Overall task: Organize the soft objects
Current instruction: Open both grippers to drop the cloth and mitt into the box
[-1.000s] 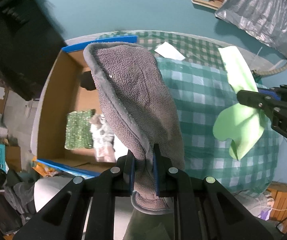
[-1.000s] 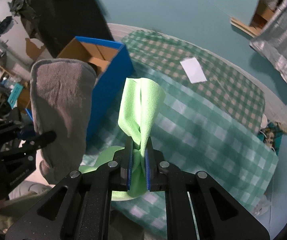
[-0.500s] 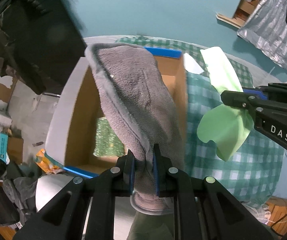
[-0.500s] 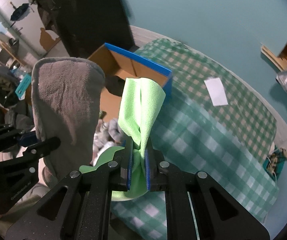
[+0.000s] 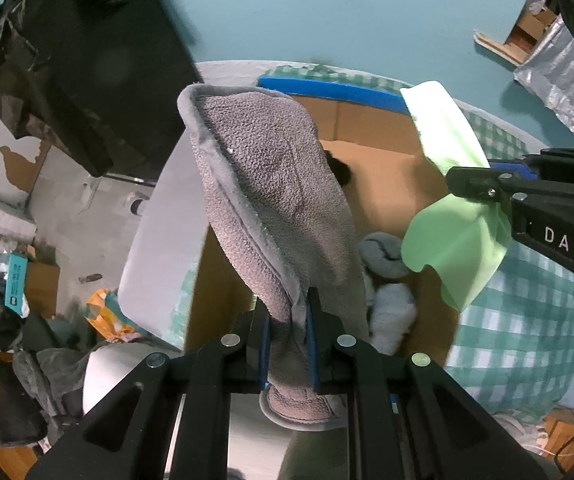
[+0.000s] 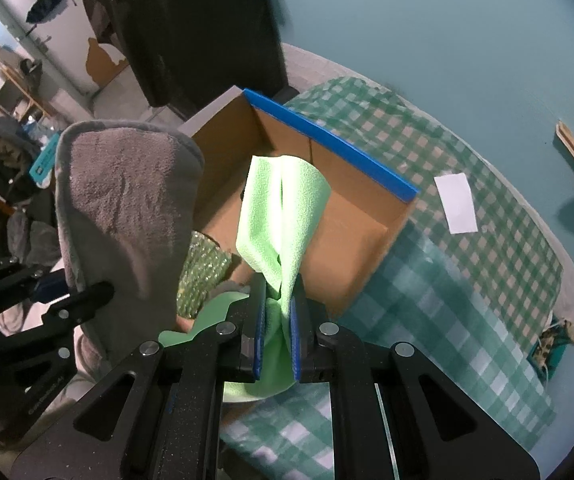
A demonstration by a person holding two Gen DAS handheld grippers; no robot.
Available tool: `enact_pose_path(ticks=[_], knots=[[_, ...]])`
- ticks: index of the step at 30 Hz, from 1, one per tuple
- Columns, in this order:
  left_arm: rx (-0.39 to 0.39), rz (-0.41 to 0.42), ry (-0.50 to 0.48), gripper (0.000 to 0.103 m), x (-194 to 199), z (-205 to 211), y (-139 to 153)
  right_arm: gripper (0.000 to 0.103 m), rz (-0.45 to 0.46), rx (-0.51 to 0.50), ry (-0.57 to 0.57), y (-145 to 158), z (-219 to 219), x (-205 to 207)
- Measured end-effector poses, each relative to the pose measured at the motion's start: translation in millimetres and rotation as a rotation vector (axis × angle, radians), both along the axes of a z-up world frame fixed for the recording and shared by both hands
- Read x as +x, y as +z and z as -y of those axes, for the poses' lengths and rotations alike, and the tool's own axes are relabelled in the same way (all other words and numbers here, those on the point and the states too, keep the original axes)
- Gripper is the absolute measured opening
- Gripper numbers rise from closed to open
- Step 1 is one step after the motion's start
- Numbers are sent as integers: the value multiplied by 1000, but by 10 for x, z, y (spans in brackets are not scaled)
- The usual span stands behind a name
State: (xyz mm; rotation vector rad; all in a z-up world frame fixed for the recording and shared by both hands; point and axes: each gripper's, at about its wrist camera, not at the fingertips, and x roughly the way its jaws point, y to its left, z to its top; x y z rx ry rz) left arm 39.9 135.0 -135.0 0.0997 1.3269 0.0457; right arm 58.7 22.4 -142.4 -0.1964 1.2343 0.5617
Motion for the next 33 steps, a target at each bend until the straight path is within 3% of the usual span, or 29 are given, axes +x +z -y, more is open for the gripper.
enact_pose_path(ticks=[11,12,15,16,19,33], knots=[[30,-30,-4,19,156,-157,-281,11,-40,-40,-5,-247,-259,168],[32,-34,-6,24,158,-156,-297,14,-32,-56,-20,-255,-266,179],[38,-41,-11,30,173,-178,-326,47,-5,-82,-54,-243,-266,198],[37,-33,-17,33,173,-170,-309,53,8,-81,-59,-226,-263,191],[60,0,-30,54,140,-153,-240,55,30,-74,-51,-172,-284,151],[56,85,-33,70,-32,-87,188,58,74,-19,-90,199,-87,-60]])
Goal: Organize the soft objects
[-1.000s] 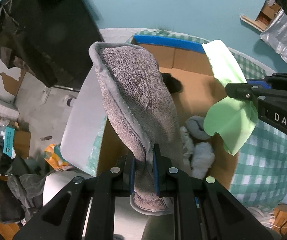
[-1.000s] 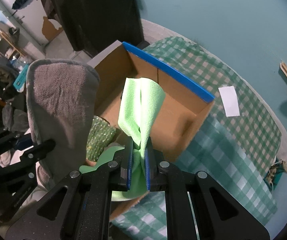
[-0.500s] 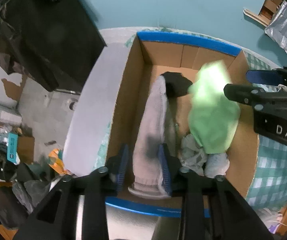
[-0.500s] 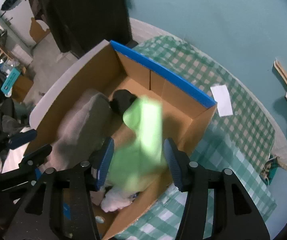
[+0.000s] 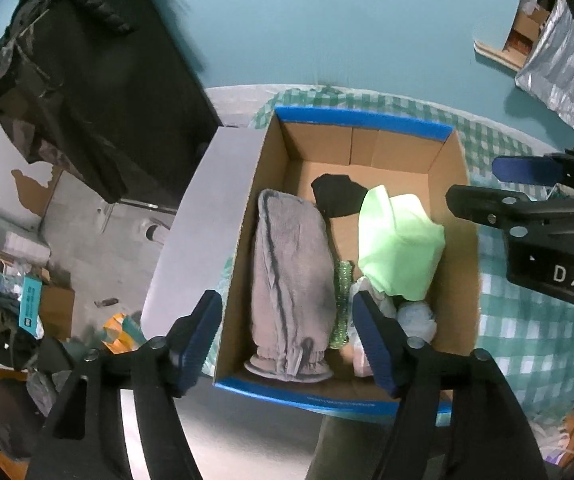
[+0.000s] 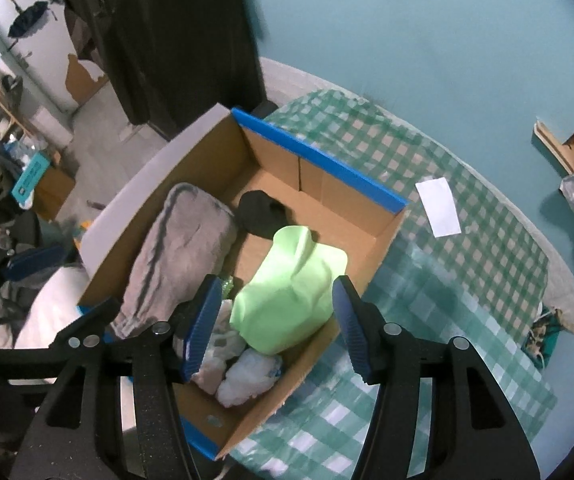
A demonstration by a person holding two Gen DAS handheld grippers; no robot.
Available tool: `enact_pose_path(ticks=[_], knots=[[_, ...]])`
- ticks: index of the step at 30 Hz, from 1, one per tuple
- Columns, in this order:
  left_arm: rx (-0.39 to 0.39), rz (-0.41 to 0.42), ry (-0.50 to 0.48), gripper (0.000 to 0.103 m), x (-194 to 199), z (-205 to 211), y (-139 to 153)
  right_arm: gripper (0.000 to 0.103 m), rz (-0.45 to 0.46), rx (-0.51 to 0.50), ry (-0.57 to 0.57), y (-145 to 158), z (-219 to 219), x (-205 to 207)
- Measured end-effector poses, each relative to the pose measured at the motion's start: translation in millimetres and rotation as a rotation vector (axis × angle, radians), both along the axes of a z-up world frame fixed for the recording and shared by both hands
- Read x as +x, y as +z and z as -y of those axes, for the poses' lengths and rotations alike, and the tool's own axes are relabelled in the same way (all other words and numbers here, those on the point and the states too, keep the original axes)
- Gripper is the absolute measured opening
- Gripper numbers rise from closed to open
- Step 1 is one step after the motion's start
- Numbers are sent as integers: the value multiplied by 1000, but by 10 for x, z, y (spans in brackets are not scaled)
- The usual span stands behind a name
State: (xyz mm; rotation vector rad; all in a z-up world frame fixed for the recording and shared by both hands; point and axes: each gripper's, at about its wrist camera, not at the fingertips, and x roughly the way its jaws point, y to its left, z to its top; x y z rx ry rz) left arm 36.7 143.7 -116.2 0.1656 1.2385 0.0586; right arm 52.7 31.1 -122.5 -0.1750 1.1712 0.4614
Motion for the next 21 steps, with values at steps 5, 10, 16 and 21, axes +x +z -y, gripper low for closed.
enact_pose_path(ticks=[5,10,16,21], knots=[[-34,22,18,75,-72,34,139,58,27,24,-21,204,97,-80],[-43,52,21,79,-145,84,313,59,58,37,-41,410,204,-172],[-60,104,20,81,-214,162,556,60,101,47,-64,660,338,-306],[-90,128,25,85,-259,221,710,61,135,52,-83,833,453,-425]])
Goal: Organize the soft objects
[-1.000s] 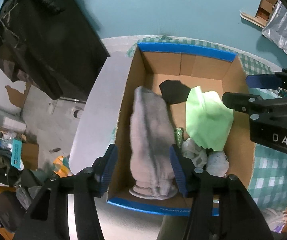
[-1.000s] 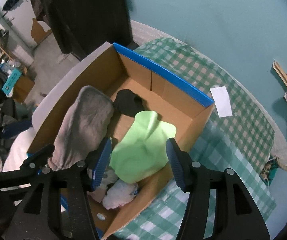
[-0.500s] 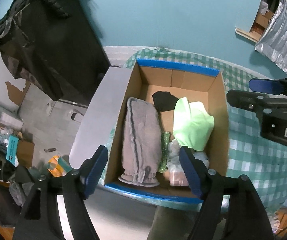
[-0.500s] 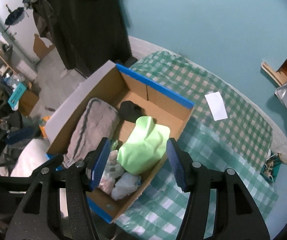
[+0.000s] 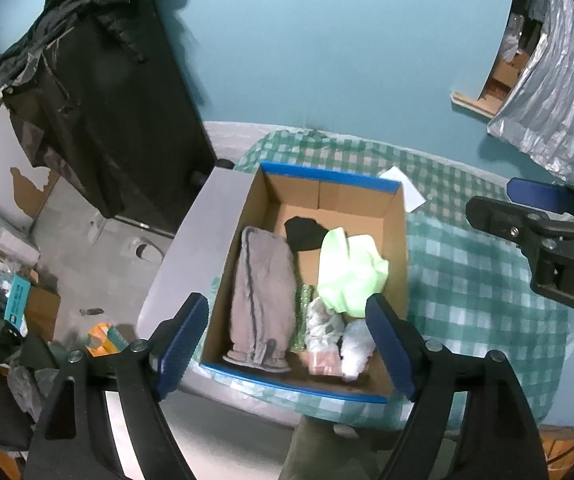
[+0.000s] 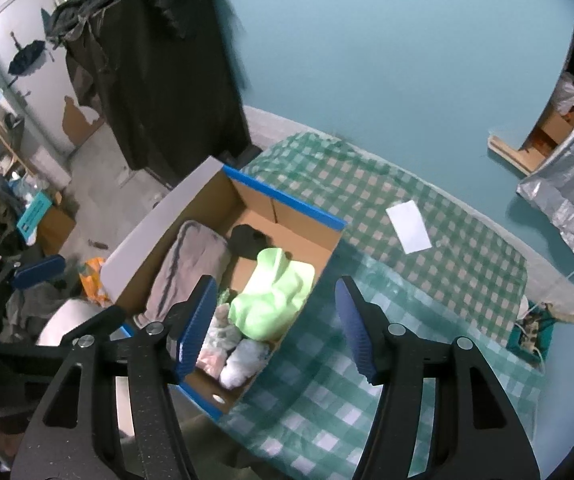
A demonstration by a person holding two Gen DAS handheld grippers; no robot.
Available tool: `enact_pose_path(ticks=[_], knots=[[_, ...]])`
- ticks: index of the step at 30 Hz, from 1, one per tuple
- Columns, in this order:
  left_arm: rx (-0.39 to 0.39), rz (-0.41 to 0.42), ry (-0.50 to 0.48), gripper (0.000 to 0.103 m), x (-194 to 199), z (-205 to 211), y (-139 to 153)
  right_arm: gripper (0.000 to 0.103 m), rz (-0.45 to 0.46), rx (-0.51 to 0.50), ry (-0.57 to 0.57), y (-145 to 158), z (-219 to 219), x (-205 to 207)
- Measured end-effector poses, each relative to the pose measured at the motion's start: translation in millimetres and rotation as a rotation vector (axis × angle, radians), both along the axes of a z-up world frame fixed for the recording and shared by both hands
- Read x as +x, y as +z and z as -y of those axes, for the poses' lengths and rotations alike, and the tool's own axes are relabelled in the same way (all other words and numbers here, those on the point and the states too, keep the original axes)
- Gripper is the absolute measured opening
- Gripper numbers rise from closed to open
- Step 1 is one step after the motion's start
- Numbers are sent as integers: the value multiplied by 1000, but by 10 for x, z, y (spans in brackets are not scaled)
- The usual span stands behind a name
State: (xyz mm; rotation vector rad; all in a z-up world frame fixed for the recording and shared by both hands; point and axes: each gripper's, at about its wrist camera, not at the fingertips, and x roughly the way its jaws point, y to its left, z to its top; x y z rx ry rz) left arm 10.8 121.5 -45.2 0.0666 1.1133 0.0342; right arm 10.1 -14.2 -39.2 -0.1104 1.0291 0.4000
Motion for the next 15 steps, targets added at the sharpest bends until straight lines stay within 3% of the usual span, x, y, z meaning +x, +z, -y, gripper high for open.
enact_pose_path(ticks=[15], knots=[[22,42,-65,87,-165,352,173,61,49,15,-69,245,361,-234]])
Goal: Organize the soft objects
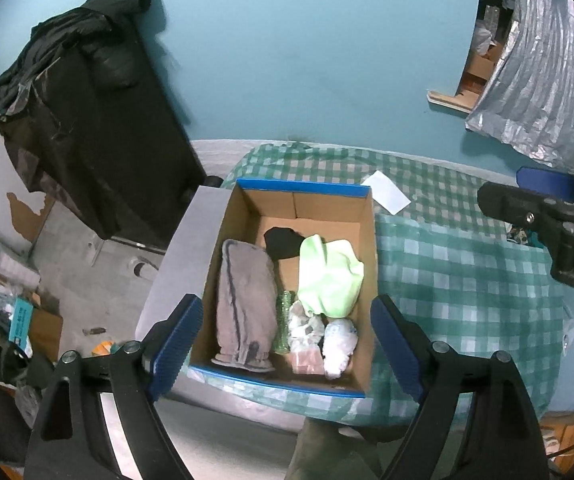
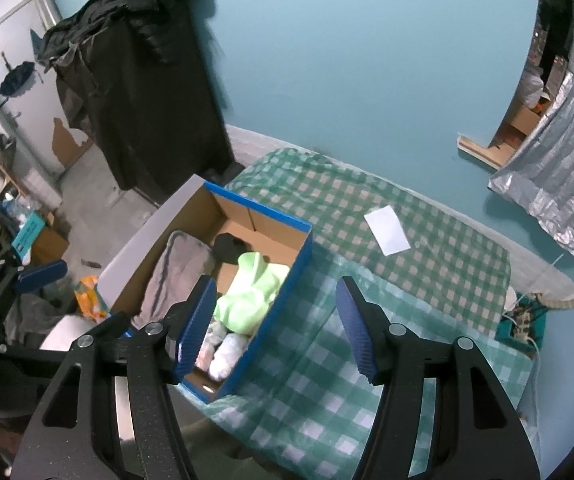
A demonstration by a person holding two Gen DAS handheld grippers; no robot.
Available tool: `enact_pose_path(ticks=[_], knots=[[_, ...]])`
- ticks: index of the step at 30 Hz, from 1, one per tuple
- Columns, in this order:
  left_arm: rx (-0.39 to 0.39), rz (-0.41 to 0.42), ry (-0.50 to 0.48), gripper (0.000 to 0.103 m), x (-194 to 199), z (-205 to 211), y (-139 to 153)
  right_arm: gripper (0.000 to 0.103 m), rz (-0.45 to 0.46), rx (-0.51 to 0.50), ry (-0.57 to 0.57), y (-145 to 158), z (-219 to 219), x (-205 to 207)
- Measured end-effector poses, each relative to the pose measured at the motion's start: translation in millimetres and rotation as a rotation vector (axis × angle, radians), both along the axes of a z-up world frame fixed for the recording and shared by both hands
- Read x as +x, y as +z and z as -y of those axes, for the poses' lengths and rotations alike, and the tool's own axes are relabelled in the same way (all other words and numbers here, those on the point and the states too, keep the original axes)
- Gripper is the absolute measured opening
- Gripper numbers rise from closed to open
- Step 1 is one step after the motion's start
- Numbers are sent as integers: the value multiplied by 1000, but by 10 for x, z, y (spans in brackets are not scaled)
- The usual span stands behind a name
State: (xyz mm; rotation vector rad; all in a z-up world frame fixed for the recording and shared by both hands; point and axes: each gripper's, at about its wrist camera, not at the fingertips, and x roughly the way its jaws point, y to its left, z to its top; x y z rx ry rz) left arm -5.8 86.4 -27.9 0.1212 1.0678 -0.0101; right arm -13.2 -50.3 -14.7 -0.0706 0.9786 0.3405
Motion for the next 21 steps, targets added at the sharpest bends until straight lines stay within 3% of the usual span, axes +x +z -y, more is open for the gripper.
enact_pose_path(ticks=[21], knots=[[10,-21,17,87,-78,194,66,62,8,23,-46,75,304,-164]])
